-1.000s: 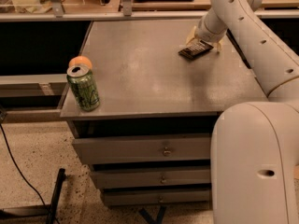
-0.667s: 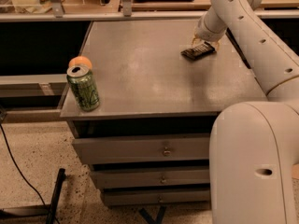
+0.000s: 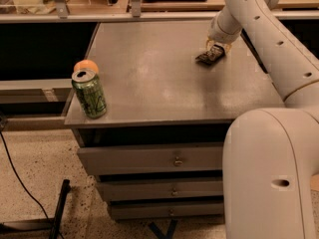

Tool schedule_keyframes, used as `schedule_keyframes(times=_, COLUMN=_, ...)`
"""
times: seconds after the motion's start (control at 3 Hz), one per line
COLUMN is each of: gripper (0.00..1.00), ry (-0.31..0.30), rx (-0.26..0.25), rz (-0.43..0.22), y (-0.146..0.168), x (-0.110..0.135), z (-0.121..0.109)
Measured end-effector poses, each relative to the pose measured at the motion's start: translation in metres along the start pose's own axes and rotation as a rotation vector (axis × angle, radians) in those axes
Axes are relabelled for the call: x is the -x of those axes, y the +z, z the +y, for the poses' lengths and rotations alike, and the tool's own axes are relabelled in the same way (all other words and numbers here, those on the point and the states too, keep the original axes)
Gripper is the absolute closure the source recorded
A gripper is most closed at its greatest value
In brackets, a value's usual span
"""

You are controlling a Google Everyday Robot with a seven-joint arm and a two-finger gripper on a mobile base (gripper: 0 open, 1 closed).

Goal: Move rxbar chocolate near green can

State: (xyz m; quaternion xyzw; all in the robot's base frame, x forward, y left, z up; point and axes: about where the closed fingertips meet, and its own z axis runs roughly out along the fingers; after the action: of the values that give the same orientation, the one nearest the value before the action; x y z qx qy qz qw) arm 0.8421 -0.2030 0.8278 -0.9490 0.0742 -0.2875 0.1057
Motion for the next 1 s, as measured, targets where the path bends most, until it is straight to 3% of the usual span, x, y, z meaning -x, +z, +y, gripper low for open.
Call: schedule_keyframes(times=1.0, gripper=1.00, ry=0.000, rx=0.000, rz=0.000, y=-0.0015, x=-0.0009, z=-0.0005)
